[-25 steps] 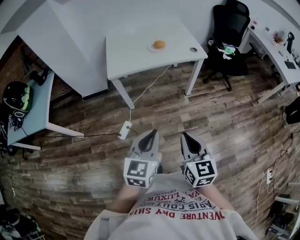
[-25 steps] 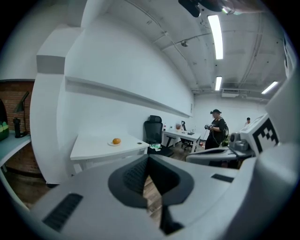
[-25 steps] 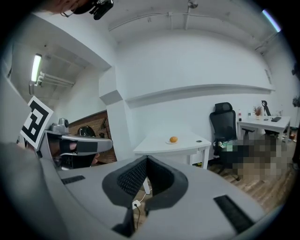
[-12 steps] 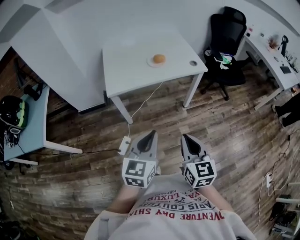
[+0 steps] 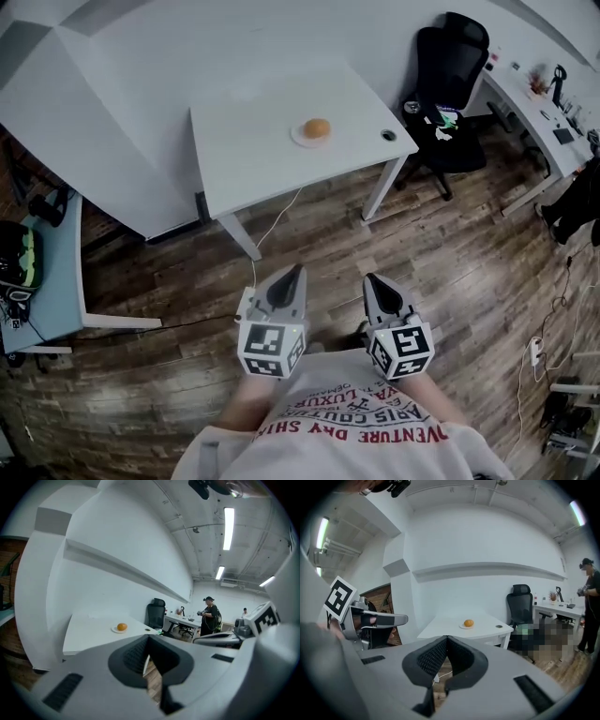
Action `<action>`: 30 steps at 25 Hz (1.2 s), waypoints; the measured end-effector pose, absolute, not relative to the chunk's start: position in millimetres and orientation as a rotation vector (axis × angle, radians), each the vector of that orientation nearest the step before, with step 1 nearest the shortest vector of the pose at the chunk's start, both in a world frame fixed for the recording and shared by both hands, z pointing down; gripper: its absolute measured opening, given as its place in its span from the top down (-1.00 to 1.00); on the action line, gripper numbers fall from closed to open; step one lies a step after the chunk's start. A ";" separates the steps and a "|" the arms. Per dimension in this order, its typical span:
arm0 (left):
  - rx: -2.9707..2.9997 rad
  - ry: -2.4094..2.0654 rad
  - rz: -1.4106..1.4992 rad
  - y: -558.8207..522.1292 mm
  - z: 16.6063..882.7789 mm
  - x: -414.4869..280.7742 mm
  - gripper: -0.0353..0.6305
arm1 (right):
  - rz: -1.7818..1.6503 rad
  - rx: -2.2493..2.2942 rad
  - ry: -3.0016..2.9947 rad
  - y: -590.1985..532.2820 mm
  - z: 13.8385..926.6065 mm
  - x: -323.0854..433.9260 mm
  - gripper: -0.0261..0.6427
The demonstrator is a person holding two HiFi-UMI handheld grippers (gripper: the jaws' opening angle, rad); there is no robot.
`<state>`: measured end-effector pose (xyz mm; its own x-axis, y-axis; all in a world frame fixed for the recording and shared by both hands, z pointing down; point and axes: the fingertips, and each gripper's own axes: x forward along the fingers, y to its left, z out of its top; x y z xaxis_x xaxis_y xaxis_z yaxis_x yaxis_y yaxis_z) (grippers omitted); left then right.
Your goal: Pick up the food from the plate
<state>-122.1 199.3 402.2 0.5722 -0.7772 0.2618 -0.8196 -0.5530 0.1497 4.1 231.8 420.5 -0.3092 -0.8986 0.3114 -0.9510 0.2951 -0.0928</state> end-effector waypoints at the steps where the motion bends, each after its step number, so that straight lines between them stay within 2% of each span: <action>1: 2.546 -1.326 0.237 194.4 403.6 -121.6 0.88 | 0.390 1.709 -2.356 225.9 422.1 6.1 0.89; 15: 2.411 -1.548 0.275 86.7 415.2 -104.3 0.88 | 0.388 1.480 -2.531 87.6 427.3 16.9 0.89; 30: 2.315 -1.622 0.236 -79.8 409.3 5.3 0.88 | 0.330 1.275 -2.608 -92.0 411.8 118.7 0.89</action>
